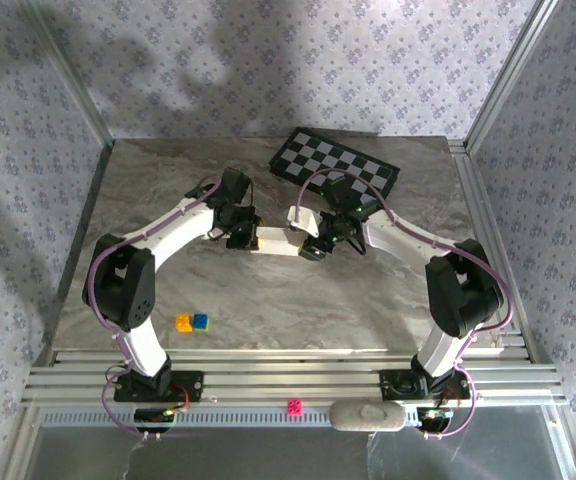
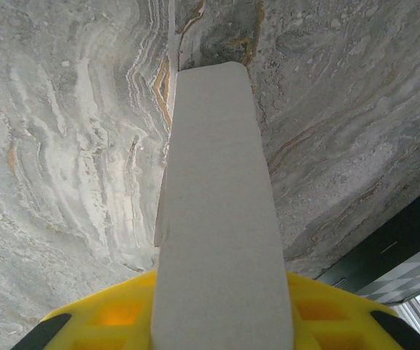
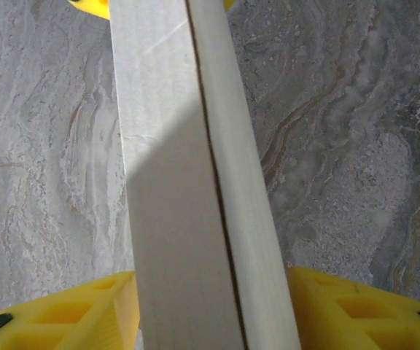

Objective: Fold the paper box

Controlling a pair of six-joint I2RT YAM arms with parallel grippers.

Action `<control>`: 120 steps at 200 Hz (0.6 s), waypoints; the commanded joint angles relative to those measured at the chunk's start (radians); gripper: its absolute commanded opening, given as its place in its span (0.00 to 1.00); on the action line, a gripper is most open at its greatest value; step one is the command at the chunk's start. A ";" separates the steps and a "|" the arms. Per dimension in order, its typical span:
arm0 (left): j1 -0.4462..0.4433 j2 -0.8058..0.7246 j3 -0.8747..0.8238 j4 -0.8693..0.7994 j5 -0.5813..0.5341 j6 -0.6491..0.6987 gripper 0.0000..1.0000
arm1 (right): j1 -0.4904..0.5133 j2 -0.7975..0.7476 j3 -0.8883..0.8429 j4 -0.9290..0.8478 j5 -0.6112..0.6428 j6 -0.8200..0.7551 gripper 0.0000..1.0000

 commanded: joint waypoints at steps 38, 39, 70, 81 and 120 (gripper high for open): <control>0.025 0.003 0.005 -0.012 -0.010 -0.006 0.29 | -0.011 -0.014 0.019 -0.014 -0.002 0.038 0.56; 0.025 0.003 0.006 -0.013 -0.010 -0.006 0.29 | -0.011 -0.014 0.019 -0.014 -0.003 0.038 0.56; 0.042 0.021 0.028 -0.029 0.002 0.013 0.29 | 0.010 -0.018 0.020 0.011 0.036 0.028 0.64; 0.046 0.026 0.033 -0.030 0.009 0.019 0.29 | 0.024 -0.027 0.008 0.035 0.073 0.013 0.66; 0.053 0.035 0.043 -0.030 0.016 0.027 0.29 | 0.048 -0.045 -0.004 0.079 0.147 -0.027 0.67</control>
